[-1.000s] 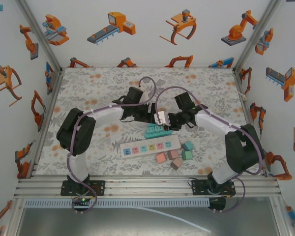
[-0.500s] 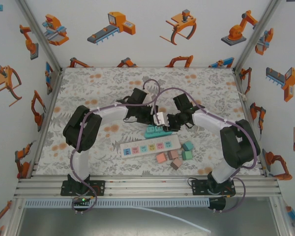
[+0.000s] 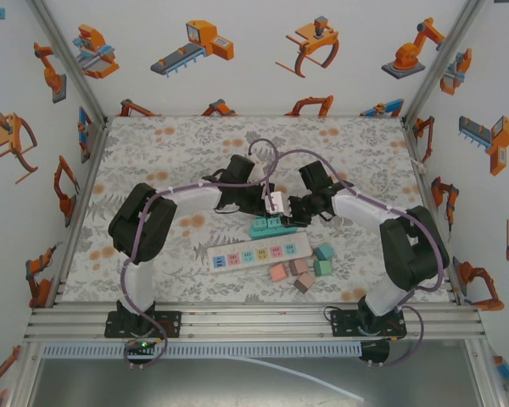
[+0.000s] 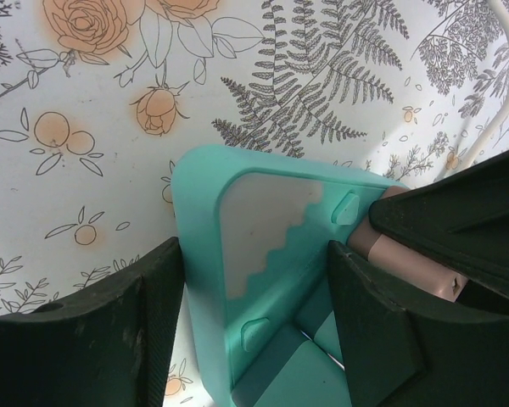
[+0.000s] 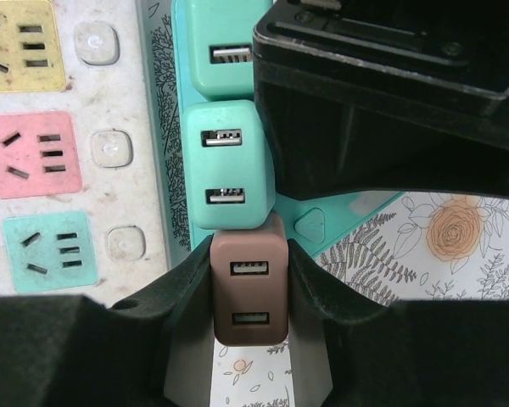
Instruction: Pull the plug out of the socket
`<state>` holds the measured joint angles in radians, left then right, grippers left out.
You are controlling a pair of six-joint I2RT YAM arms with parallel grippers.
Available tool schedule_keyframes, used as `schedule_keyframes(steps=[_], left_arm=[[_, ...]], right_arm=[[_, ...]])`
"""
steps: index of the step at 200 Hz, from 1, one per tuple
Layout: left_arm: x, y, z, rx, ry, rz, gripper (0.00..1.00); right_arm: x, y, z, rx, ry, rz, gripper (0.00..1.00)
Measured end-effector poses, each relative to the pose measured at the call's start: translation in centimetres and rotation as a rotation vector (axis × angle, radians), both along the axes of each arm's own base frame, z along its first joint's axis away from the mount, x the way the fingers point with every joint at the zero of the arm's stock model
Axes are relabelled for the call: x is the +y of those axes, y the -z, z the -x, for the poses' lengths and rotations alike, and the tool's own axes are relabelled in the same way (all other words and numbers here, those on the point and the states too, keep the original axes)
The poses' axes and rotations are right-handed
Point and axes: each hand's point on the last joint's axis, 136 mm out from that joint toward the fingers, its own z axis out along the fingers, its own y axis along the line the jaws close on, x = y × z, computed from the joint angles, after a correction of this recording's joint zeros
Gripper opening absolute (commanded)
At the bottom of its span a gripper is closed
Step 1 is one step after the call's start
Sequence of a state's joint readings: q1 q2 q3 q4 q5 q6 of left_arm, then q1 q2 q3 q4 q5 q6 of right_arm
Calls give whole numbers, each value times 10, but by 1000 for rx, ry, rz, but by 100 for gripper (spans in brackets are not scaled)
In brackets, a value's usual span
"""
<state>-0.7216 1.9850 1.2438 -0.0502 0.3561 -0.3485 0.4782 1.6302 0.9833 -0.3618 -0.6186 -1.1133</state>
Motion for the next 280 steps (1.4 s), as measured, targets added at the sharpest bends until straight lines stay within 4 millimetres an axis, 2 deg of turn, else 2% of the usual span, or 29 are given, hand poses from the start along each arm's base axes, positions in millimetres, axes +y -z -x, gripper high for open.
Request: schedule_keyframes(steps=[62, 93, 112, 153, 175, 209, 238, 260, 280], left_arm=[[-2, 2, -1, -5, -8, 22, 56], [-1, 3, -2, 5, -21, 30, 55], [0, 3, -3, 9, -28, 35, 55], [2, -1, -4, 6, -33, 50, 55], [3, -4, -6, 11, -35, 59, 56], [10, -7, -10, 38, -50, 32, 58], [24, -10, -22, 38, -82, -24, 60], [34, -16, -34, 24, -109, -53, 61], [40, -28, -44, -5, -128, -57, 61]], right_arm=[[-1, -7, 1, 8, 37, -14, 7], [0, -42, -1, -74, 45, -73, 6], [10, -65, 1, -124, 10, -148, 6], [16, -75, 4, -124, 6, -191, 5], [14, -88, 7, -117, 55, -230, 2], [7, -126, 5, -95, 239, -341, 0], [-12, -157, -3, -9, 515, -438, 0], [-32, -169, -8, 114, 761, -489, 0], [-43, -175, -5, 257, 922, -533, 0]])
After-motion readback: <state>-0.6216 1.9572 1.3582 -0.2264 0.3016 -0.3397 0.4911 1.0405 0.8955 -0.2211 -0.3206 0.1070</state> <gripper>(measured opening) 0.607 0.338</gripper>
